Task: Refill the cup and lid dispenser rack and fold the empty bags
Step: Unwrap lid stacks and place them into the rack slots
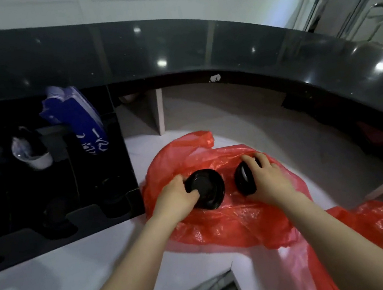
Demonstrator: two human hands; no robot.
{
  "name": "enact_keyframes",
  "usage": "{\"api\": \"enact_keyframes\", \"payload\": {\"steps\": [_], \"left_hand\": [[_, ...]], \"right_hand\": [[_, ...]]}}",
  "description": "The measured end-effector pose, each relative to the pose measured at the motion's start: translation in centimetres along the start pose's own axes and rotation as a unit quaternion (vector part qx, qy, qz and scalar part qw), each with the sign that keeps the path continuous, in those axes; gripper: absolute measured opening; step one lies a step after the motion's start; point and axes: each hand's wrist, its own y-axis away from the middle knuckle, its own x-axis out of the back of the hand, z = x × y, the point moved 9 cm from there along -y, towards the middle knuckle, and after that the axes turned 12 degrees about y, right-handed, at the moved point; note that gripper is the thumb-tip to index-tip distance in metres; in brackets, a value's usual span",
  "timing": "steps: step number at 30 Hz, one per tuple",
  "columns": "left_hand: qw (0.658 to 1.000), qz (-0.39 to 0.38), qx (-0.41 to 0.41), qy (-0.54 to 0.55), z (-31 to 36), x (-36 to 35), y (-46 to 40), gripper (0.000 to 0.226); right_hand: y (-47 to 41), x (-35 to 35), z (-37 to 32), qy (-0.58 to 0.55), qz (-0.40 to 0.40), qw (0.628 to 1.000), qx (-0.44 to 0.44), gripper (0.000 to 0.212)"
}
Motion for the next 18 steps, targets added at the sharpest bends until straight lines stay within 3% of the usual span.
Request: {"api": "enact_keyframes", "payload": {"steps": [5, 9, 15, 18], "left_hand": [[1.000, -0.010, 0.003, 0.012, -0.5, 0.5, 0.1, 0.049], [0.996, -0.085, -0.026, 0.009, 0.5, -0.7, 0.6, 0.050], [0.991, -0.115, -0.070, 0.014, 1.6, -1.5, 0.9, 0.044], [0.991, -0.116, -0.069, 0.025, 1.6, -1.9, 0.9, 0.043]], "right_hand": [[-0.2, 0.2, 0.7, -0.047, 0.030, 0.998, -0.028, 0.102], [0.0, 0.4, 1.8, -0.148, 0.033, 0.987, -0.044, 0.103], [0.9, 0.3, 3.3, -0.339, 0.036, 0.938, -0.060, 0.100], [1.4, 0.4, 3.6, -0.368, 0.030, 0.928, -0.057, 0.098]]}}
